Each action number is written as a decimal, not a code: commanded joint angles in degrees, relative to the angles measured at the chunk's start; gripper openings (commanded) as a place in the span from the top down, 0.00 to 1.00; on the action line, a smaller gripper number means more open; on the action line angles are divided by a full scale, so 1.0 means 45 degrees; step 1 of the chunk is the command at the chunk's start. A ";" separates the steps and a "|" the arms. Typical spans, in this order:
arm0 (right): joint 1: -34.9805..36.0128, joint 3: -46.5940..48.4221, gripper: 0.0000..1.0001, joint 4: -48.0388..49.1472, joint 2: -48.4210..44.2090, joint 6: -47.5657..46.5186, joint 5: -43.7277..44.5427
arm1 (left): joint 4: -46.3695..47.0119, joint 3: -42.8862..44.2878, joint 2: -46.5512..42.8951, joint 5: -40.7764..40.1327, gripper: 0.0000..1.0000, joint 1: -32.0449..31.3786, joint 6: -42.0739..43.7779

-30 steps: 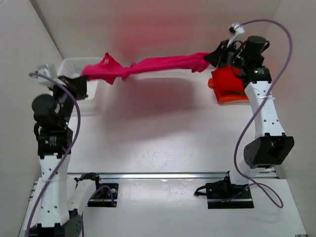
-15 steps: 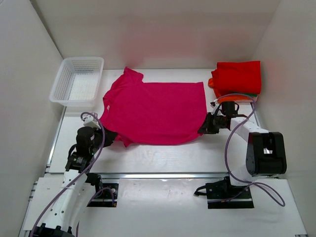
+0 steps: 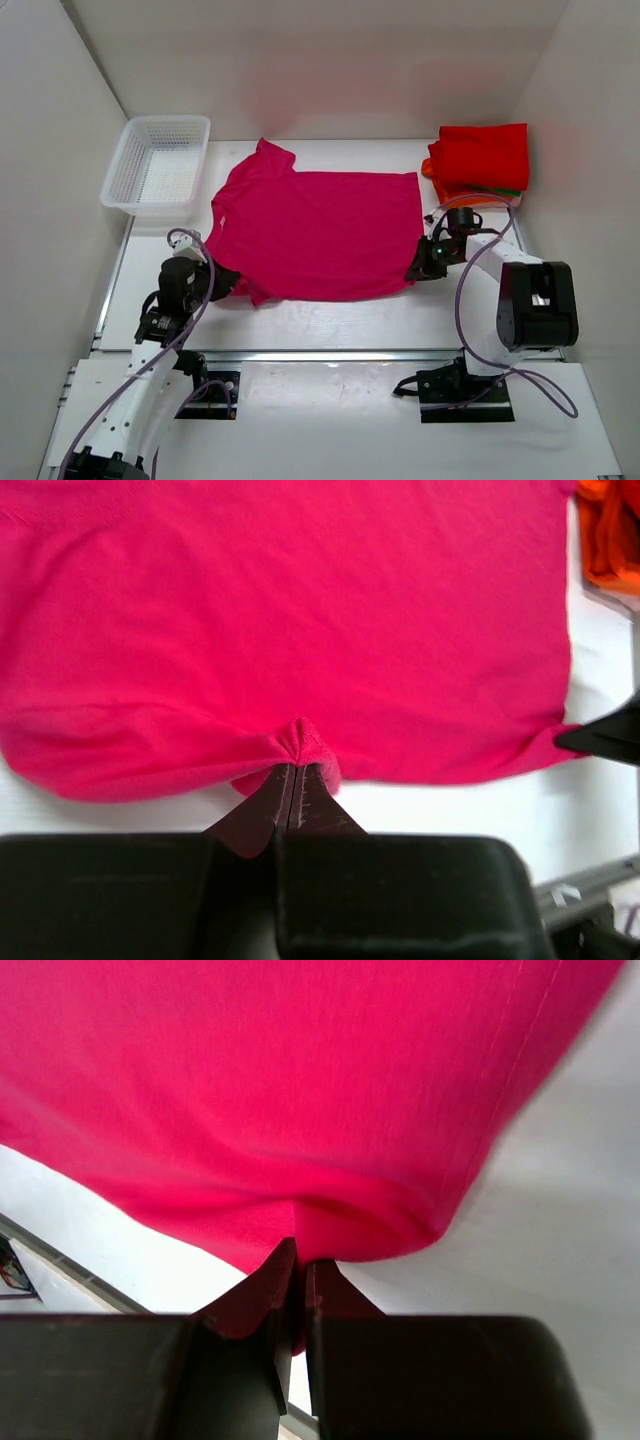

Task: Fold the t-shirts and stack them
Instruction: Fold the flattened tshirt in 1/3 of the way

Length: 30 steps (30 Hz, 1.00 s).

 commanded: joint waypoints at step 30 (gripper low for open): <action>-0.0494 0.5397 1.00 -0.0402 0.3752 -0.1551 -0.0136 | 0.7050 0.6190 1.1268 0.0947 1.00 0.1701 0.0767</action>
